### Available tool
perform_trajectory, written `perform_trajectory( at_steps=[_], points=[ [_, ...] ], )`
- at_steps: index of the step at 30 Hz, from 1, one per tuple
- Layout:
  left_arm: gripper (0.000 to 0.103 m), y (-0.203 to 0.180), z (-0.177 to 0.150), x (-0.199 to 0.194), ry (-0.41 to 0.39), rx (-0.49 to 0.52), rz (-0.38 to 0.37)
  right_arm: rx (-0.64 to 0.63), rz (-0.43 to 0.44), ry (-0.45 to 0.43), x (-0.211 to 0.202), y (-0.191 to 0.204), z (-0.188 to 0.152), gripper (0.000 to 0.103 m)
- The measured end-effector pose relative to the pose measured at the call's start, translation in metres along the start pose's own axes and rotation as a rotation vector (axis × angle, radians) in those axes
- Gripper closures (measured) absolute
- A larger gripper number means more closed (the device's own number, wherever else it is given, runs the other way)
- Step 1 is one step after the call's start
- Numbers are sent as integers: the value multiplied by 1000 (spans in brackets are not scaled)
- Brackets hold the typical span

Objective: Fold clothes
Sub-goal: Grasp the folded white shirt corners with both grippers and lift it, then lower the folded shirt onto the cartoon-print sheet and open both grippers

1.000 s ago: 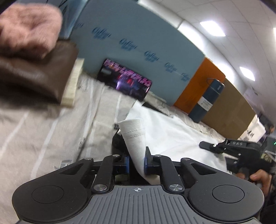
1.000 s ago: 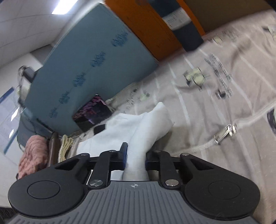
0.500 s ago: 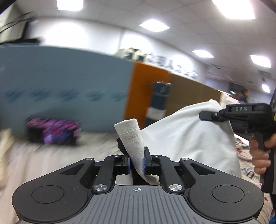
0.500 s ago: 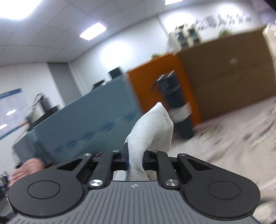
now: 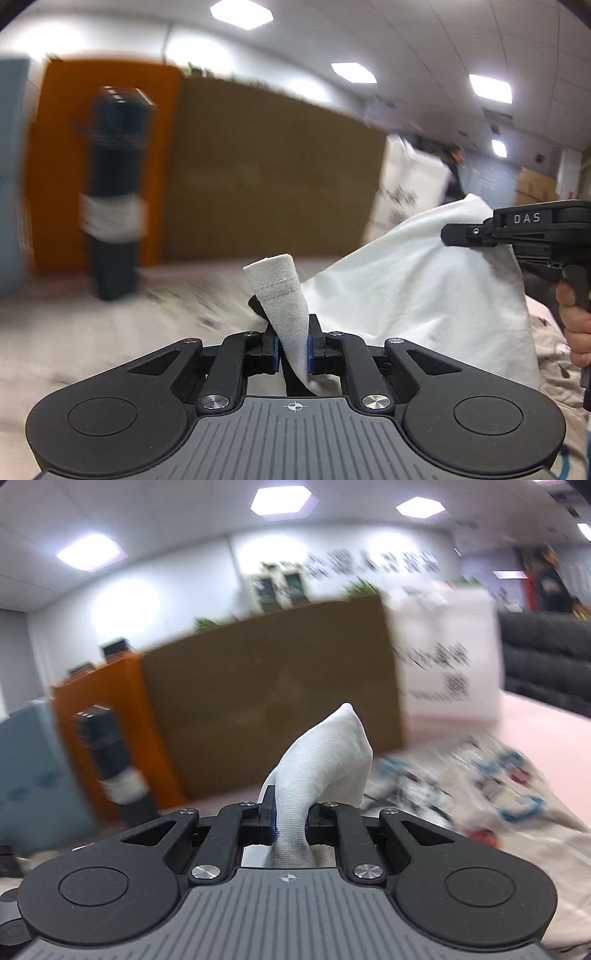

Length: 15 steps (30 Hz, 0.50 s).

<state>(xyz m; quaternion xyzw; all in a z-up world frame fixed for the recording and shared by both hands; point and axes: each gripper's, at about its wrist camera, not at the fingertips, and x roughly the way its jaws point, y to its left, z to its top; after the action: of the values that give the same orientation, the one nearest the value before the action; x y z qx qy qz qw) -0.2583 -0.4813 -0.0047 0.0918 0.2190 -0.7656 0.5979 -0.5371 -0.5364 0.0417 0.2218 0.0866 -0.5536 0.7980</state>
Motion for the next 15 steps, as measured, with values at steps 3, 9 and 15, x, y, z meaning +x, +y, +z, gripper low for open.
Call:
perform_trajectory(
  at_steps=[3, 9, 15],
  points=[
    [91, -5, -10, 19, 50, 15, -24, 56, -48, 68, 13, -46, -15, 92],
    [85, 11, -16, 28, 106, -59, -64, 237, -59, 106, 31, -104, -60, 82],
    [75, 22, -19, 27, 119, -113, -80, 304, -148, 50, 2, -95, -64, 45]
  ],
)
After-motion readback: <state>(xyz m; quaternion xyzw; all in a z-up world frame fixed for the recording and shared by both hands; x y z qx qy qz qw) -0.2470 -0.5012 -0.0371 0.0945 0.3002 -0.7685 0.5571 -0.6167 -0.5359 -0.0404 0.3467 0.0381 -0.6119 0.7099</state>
